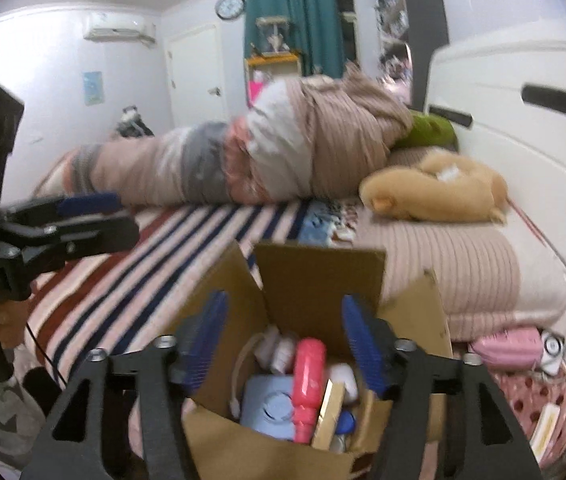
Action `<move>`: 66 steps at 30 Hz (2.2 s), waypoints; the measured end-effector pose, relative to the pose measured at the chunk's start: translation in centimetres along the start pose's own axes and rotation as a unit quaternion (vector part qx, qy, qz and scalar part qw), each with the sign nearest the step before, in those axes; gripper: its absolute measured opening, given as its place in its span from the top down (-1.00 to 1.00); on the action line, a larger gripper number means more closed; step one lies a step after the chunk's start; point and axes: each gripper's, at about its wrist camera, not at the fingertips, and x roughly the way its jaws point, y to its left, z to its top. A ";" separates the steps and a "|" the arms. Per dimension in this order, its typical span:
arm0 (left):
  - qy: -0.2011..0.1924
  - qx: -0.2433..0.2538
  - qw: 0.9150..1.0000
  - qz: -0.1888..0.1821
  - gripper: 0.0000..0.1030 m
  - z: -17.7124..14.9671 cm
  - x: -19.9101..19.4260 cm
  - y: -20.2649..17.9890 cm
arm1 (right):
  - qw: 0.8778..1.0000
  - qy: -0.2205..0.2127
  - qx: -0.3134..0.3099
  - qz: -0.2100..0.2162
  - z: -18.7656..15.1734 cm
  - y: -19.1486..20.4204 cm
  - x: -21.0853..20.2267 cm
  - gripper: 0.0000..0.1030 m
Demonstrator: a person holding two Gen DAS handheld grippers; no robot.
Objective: Organize rigid objects
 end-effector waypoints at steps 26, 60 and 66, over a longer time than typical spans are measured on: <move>-0.020 -0.085 0.988 0.129 -0.90 -3.6 -4.4 5.8 | 0.996 -0.066 -0.011 0.063 0.2 1.7 -1.6 -1.00; -0.018 -0.079 0.986 0.147 -0.98 -4.2 -4.9 6.3 | 0.996 -0.058 -0.009 0.061 -0.4 1.7 -1.3 -1.00; -0.018 -0.078 0.986 0.147 -0.98 -4.2 -4.9 6.3 | 0.997 -0.056 -0.011 0.054 -0.4 1.9 -1.1 -1.00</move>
